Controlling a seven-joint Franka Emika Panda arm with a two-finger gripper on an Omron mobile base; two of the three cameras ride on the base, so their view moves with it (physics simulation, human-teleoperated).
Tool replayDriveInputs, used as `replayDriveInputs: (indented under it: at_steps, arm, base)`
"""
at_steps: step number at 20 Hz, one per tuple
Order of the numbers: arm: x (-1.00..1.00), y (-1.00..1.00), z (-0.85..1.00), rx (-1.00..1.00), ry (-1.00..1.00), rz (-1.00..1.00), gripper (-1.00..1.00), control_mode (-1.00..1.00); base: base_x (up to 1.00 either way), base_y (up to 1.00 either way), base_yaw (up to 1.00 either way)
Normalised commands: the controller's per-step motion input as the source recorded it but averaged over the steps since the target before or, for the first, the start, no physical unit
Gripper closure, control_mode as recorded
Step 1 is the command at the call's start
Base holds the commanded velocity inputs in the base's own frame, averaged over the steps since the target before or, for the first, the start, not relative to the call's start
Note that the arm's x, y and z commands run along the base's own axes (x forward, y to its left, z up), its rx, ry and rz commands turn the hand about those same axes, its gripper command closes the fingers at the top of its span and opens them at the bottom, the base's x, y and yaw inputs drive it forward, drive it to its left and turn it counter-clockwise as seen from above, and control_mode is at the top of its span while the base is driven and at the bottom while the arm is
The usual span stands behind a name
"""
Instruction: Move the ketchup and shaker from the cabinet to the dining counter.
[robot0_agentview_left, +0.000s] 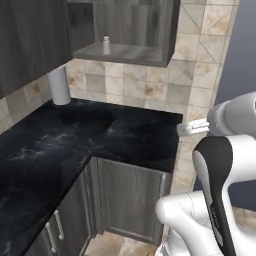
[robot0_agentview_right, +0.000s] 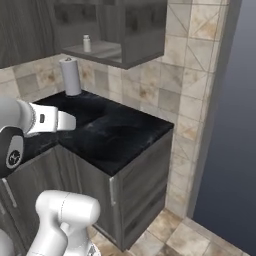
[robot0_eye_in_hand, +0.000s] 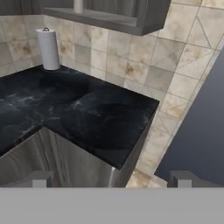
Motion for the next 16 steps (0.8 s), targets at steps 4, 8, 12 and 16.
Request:
replayDriveInputs:
  at_steps: [4,8,12,16]
  arm:
    - [0.00,0.00,0.00,0.00,0.00,0.00,-1.00,1.00]
    - [0.00,0.00,0.00,0.00,0.00,0.00,-1.00,1.00]
    - [0.00,0.00,0.00,0.00,0.00,0.00,-1.00,1.00]
    - [0.00,0.00,0.00,0.00,0.00,0.00,-1.00,1.00]
  base:
    - [0.44,0.50,-0.21]
    - [0.49,0.42,-0.21]
    - [0.50,0.22,-0.23]
    - [0.50,0.12,-0.26]
